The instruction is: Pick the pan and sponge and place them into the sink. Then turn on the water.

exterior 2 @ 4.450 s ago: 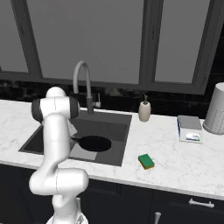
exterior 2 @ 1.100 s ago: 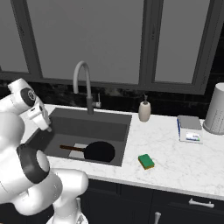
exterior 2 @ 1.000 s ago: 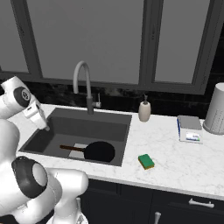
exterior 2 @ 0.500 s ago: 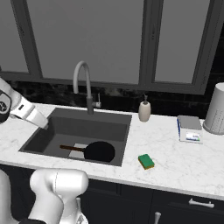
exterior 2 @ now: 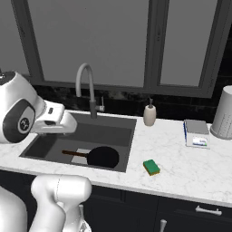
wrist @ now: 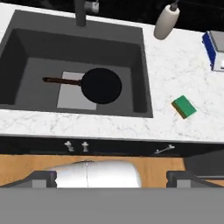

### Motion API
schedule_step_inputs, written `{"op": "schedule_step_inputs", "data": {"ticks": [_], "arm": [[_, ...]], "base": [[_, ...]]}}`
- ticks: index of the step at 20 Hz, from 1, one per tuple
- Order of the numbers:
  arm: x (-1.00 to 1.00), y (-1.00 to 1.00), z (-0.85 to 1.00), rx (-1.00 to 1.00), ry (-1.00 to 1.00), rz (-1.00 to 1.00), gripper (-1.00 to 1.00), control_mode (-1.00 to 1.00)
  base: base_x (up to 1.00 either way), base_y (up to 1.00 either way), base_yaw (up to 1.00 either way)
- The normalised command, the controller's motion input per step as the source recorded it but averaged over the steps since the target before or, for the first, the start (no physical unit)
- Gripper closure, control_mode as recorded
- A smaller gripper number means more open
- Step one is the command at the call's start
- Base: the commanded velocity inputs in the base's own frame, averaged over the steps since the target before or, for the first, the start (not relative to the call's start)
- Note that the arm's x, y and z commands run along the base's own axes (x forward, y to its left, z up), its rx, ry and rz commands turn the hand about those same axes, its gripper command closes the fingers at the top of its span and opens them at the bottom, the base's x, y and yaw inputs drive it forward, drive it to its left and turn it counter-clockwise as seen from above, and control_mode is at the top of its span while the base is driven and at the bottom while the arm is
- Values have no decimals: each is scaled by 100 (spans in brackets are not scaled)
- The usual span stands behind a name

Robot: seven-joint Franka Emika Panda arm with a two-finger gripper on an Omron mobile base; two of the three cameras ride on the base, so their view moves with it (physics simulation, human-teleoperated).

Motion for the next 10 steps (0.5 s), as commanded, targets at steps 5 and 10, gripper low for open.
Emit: {"op": "schedule_step_inputs", "data": {"ticks": [5, 10], "arm": [[24, -92, 2, 0, 51, 24, -100, -100], [85, -18, -34, -10, 34, -2, -100, -100]], "base": [[0, 0, 0], [0, 0, 0]]}}
